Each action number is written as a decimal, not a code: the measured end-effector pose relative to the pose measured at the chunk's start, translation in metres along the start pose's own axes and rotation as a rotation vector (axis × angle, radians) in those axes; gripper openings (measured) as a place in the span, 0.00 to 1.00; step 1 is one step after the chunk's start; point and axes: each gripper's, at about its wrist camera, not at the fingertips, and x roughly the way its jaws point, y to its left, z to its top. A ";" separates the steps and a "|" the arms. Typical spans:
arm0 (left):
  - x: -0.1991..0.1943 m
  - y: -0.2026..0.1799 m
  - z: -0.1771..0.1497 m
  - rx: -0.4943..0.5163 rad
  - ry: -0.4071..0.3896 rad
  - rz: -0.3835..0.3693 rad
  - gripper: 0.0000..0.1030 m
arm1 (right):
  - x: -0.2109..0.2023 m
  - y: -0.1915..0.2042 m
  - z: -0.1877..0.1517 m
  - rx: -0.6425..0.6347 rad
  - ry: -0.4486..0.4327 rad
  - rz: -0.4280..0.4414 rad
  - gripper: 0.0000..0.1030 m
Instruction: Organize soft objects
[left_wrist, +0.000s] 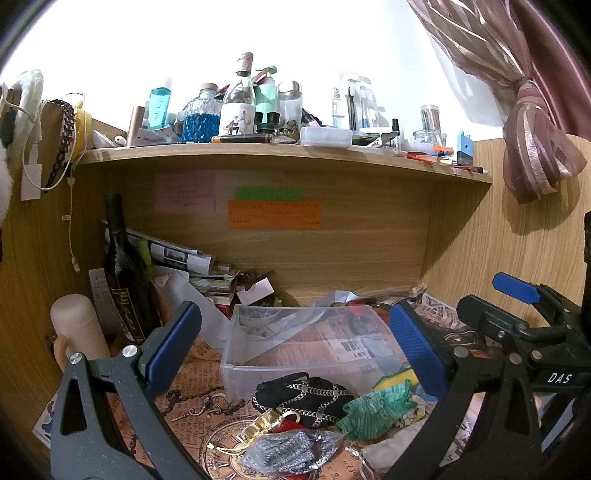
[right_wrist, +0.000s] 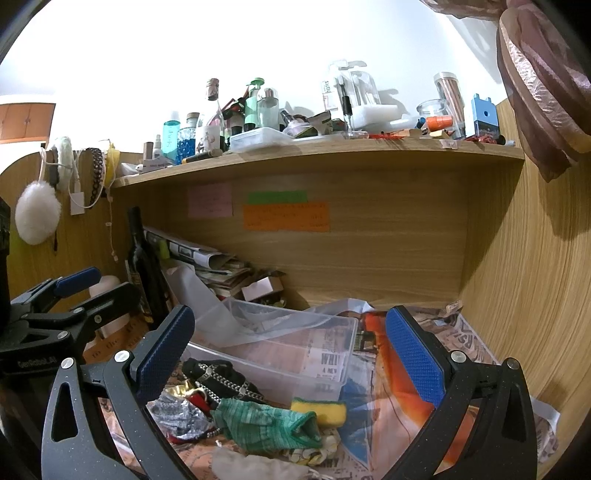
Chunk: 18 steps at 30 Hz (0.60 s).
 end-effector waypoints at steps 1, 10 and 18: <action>0.000 0.000 0.000 0.001 0.000 0.001 1.00 | 0.000 0.000 0.000 0.000 0.000 -0.001 1.00; 0.000 0.000 0.000 0.001 -0.001 0.004 1.00 | 0.000 0.001 0.000 0.001 -0.001 0.000 1.00; 0.000 0.000 0.000 0.002 0.000 0.002 1.00 | 0.000 0.002 0.000 0.004 0.001 0.002 1.00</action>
